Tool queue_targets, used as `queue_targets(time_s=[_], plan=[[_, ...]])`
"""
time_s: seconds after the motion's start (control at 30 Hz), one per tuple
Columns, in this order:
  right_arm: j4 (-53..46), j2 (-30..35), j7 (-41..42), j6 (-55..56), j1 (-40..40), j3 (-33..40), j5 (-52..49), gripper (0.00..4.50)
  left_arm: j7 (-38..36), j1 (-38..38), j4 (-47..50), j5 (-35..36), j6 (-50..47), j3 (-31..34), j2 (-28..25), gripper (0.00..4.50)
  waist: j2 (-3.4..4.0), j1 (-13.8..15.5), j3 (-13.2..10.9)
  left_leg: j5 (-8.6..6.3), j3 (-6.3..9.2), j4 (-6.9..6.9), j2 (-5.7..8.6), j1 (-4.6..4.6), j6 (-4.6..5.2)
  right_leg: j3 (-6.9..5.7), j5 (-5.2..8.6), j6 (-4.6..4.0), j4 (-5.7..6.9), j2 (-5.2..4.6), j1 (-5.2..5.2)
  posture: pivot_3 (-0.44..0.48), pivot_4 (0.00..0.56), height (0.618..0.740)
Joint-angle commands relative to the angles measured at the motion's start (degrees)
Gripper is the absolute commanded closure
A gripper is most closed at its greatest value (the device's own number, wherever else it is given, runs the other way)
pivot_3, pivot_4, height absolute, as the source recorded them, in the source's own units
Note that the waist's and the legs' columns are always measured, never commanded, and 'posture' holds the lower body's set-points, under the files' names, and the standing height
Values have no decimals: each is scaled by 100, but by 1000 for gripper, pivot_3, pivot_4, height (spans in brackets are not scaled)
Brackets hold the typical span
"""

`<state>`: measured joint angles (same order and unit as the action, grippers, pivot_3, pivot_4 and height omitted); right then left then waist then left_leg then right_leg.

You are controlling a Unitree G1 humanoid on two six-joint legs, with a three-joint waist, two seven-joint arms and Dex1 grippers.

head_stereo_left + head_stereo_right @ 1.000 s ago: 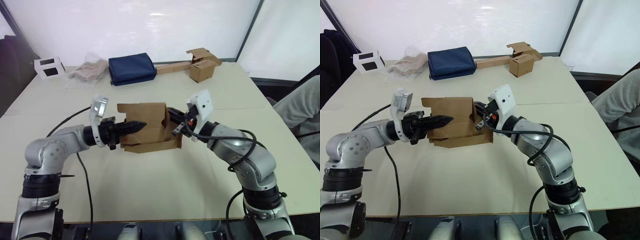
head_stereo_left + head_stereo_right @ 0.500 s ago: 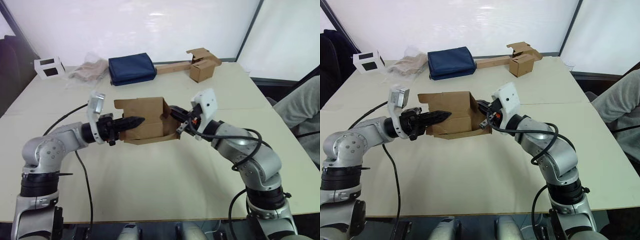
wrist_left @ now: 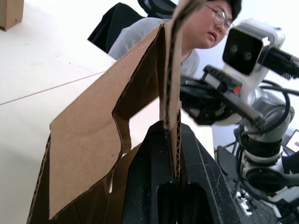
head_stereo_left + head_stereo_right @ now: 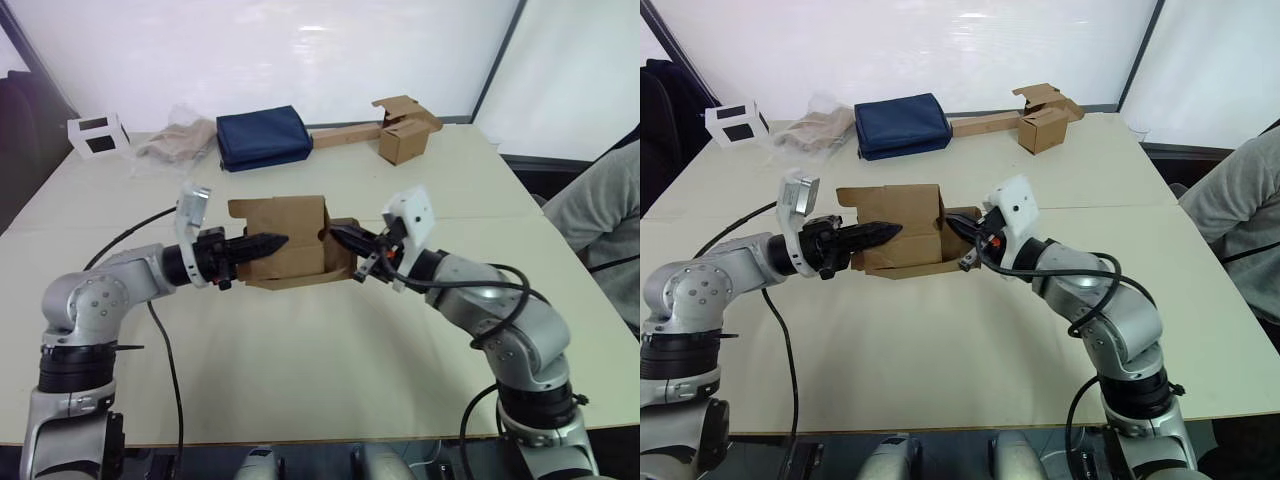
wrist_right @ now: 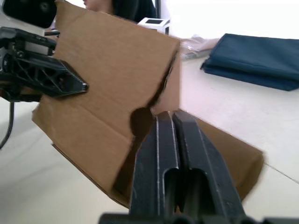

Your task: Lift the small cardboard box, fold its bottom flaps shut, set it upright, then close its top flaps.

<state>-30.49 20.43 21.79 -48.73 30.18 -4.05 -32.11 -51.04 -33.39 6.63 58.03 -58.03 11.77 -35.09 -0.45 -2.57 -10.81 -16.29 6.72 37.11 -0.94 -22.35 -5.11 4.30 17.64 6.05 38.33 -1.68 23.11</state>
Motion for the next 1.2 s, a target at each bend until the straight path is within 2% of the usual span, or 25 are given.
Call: queue_targets(time_s=[0.03,0.47,0.83,1.2], plan=[[87,-142,32,286,30,-111,122,4500,61,-109,182,322,-137,171,4,4437,0,-2,0,0,0,0,0,0,0,0,0,0,-1,-1,0,0,150,740],[158,-222,289,574,57,-261,244,4500,413,-61,154,1276,-911,503,-163,4437,1,-6,0,0,1,-1,0,0,0,0,0,0,0,0,2,0,150,740],[-60,-174,607,656,154,-304,166,4500,358,-3,98,1081,-793,361,-255,4437,1,-4,0,0,1,-1,0,0,0,0,0,0,0,0,2,0,150,740],[-79,735,790,385,-440,948,-261,4500,374,-176,-73,981,-567,444,-214,4437,0,4,-1,0,0,-1,1,-1,0,0,0,0,-1,-1,0,0,150,740]])
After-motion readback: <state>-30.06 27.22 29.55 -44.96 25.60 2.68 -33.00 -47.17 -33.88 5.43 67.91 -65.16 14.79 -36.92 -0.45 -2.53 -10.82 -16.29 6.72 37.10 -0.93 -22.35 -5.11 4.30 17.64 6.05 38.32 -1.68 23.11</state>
